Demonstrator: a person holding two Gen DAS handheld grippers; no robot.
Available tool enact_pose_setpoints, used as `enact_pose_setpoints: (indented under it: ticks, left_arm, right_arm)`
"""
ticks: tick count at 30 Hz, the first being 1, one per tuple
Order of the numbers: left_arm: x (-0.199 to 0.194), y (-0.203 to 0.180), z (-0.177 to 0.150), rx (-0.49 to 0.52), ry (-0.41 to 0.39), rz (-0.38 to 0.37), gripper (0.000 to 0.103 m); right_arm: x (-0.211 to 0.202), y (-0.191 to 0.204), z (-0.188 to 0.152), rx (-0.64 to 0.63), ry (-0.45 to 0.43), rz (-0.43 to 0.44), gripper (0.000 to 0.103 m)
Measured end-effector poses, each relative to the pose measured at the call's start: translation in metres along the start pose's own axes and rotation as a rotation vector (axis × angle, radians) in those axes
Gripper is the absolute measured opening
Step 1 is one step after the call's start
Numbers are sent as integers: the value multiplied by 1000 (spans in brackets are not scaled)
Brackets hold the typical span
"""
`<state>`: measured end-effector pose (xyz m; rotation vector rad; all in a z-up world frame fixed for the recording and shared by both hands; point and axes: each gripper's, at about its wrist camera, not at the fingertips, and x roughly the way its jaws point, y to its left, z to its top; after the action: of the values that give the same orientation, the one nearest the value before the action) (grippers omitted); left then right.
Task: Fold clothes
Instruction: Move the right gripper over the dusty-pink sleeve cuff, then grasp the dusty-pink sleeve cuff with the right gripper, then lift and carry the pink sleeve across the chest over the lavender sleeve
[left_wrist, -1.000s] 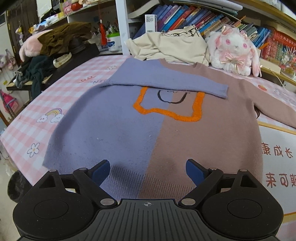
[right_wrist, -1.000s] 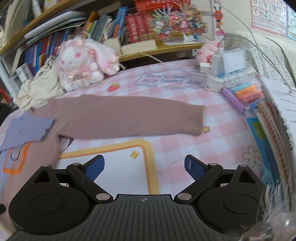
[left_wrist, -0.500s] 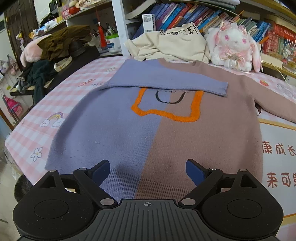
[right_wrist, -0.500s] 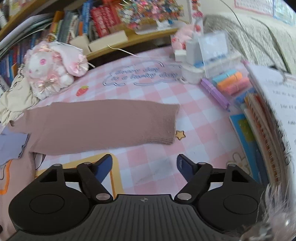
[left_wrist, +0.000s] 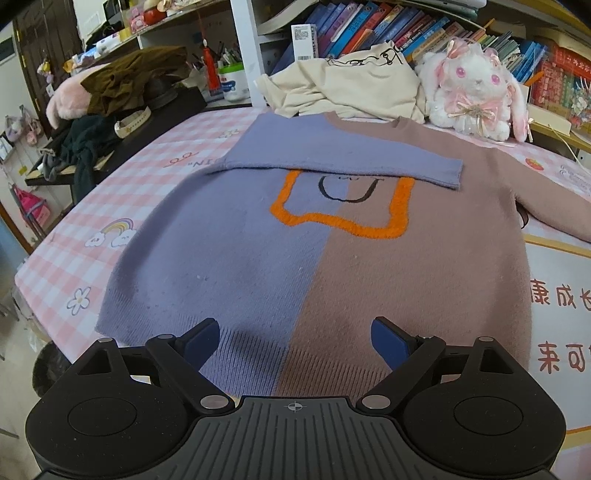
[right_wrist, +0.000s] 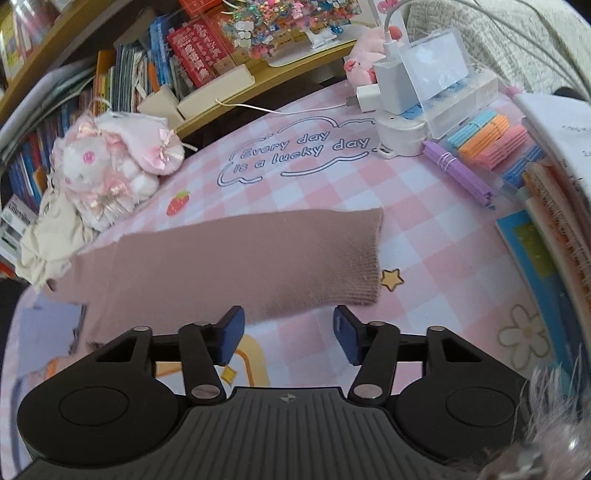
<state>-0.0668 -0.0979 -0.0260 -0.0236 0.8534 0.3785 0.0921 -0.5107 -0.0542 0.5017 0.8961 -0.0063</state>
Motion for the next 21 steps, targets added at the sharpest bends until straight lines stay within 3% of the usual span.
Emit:
enact_pose_setpoints:
  ticks: [4,5,6,12,21]
  left_arm:
    - [-1,1,0,-5,-4,1,91]
    - [-1,2,-1,-7,-4,2,91]
    - [-1,2,-1,-10,-4,4,91]
    - [-2,4,-1,-21,-3,8,91]
    - [-4,6,-3,-23,-6,8,91]
  right_arm:
    - [4,1,3,-8,11,-8,20]
    - [5,0,3,-4,18,-3,8]
    - [6,-1,2,3,25,4,4]
    - [-5,0,4,25,-26,120,4]
    - [-4,-14,6,97,-1,70,8]
